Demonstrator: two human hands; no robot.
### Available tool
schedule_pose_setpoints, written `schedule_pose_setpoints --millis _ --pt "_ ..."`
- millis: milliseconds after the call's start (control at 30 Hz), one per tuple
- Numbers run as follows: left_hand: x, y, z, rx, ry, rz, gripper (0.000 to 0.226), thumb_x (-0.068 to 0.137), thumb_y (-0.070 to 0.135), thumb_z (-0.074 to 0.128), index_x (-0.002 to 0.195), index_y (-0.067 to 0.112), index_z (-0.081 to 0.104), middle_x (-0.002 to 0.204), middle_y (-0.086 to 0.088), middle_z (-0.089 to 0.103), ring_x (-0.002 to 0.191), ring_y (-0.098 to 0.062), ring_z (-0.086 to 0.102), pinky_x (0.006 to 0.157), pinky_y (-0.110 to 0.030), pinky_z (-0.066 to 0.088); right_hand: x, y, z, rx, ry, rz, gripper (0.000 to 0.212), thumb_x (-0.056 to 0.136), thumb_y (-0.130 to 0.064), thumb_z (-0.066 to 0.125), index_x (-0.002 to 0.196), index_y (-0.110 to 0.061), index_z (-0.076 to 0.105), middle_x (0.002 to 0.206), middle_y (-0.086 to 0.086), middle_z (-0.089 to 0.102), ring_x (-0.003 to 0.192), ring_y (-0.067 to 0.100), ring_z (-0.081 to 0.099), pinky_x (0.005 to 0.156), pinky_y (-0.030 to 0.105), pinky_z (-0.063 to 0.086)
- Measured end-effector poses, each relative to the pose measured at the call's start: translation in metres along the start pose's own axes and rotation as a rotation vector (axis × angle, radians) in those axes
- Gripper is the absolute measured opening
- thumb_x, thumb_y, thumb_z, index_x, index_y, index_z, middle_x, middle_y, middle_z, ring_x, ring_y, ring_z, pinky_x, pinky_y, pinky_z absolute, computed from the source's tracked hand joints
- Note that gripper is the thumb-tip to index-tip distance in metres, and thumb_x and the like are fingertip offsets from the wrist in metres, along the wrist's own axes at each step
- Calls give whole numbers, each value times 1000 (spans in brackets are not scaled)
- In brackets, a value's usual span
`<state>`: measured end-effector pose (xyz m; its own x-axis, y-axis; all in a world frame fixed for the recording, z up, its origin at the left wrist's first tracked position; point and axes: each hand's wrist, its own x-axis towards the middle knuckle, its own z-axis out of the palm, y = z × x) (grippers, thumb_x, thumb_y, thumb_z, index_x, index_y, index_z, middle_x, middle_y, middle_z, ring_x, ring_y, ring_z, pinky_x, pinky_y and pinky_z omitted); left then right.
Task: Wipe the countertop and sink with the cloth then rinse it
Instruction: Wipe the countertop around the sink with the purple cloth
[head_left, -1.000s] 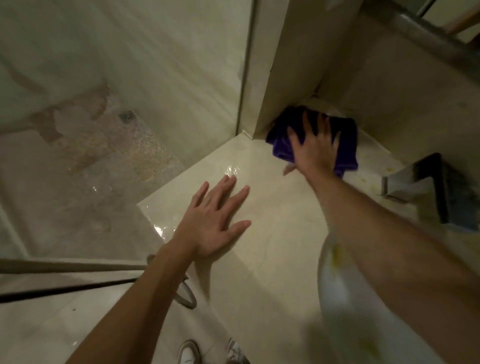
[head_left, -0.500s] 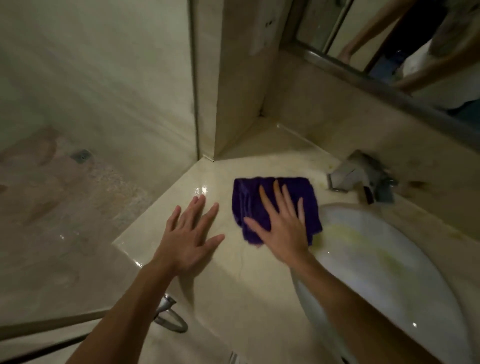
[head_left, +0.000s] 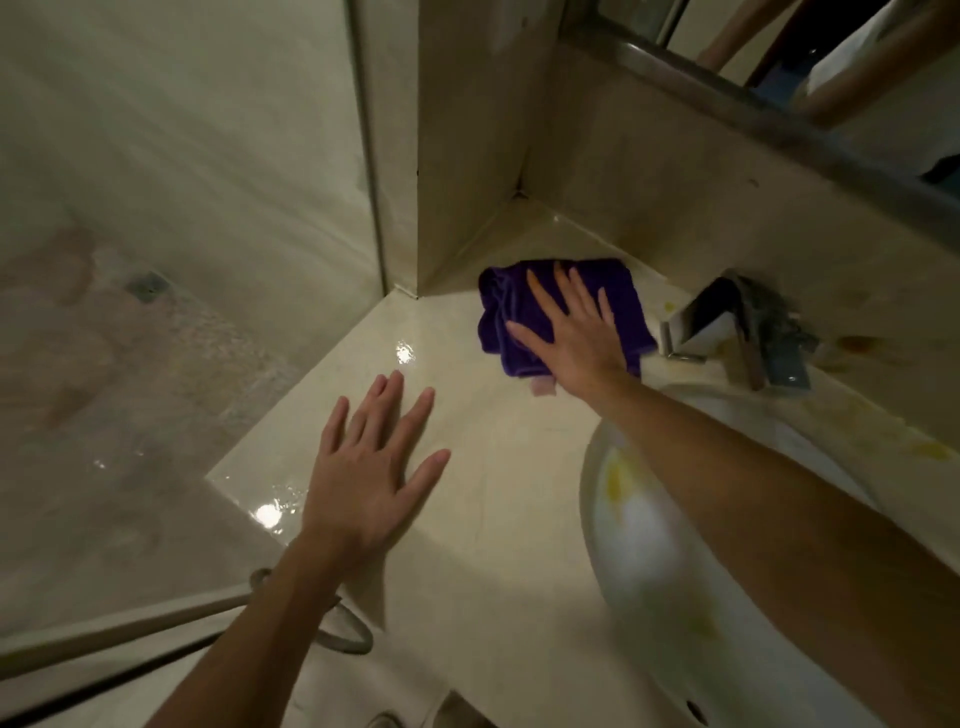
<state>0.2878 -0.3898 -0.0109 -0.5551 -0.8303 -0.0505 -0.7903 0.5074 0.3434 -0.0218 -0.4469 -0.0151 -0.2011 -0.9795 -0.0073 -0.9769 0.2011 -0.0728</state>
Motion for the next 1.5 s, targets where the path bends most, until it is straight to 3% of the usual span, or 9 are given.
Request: schedule_pose_setpoints --millis 133,267,500,633,800,1100,1200,1367,1500 --pt "0 1 1 17 9 -10 65 101 67 16 158 45 -4 170 6 -10 155 -9 -15 127 -49 3 69 17 -5 11 28 -105 87 87 -83 14 157 -32 24 164 10 27 152 28 21 121 53 19" --pt "3 -1 1 29 6 2 65 101 67 18 158 45 -4 170 6 -10 155 -9 -14 127 -48 3 102 20 2 19 87 -128 83 90 -78 22 153 -25 38 159 13 36 148 31 32 112 47 33" --pt "3 -2 0 32 0 16 65 100 67 18 158 46 -4 170 6 -10 155 -9 -14 127 -50 4 66 27 -7 39 58 -152 86 86 -84 23 157 -34 22 165 7 24 152 26 20 121 48 20" --pt "4 -2 -3 -5 -4 19 65 100 67 17 158 47 -2 170 6 -10 156 -9 -13 127 -51 6 0 37 -9 72 2 -28 91 83 -89 25 158 -40 7 168 0 8 155 19 3 124 51 4" --pt "3 -4 -2 4 -12 12 65 99 68 15 158 48 -4 170 6 -11 155 -9 -14 127 -51 6 -39 28 -3 86 -6 146 94 81 -91 18 158 -39 2 169 0 0 155 19 -4 124 51 -2" --pt "3 -2 -1 20 -4 -6 65 99 68 19 158 49 -2 170 7 -9 156 -8 -11 127 -49 6 32 53 -4 19 39 180 83 90 -80 21 158 -33 16 167 3 13 155 21 5 124 50 5" --pt "3 -3 0 31 3 -8 65 100 67 21 157 49 -2 170 9 -10 155 -8 -13 127 -47 3 46 58 2 2 97 181 85 88 -80 13 157 -31 22 166 5 20 154 22 11 124 51 9" --pt "2 -2 -1 46 12 -14 65 100 67 21 158 49 -2 170 8 -10 155 -8 -13 127 -46 4 14 53 -6 25 -11 92 98 80 -91 17 159 -34 7 168 4 8 155 22 3 123 54 4" --pt "3 3 -6 32 -13 -24 64 99 68 21 157 50 0 170 8 -8 155 -7 -13 127 -44 1 -40 33 6 52 100 74 77 93 -76 23 158 -34 19 167 3 15 155 20 10 124 50 10"
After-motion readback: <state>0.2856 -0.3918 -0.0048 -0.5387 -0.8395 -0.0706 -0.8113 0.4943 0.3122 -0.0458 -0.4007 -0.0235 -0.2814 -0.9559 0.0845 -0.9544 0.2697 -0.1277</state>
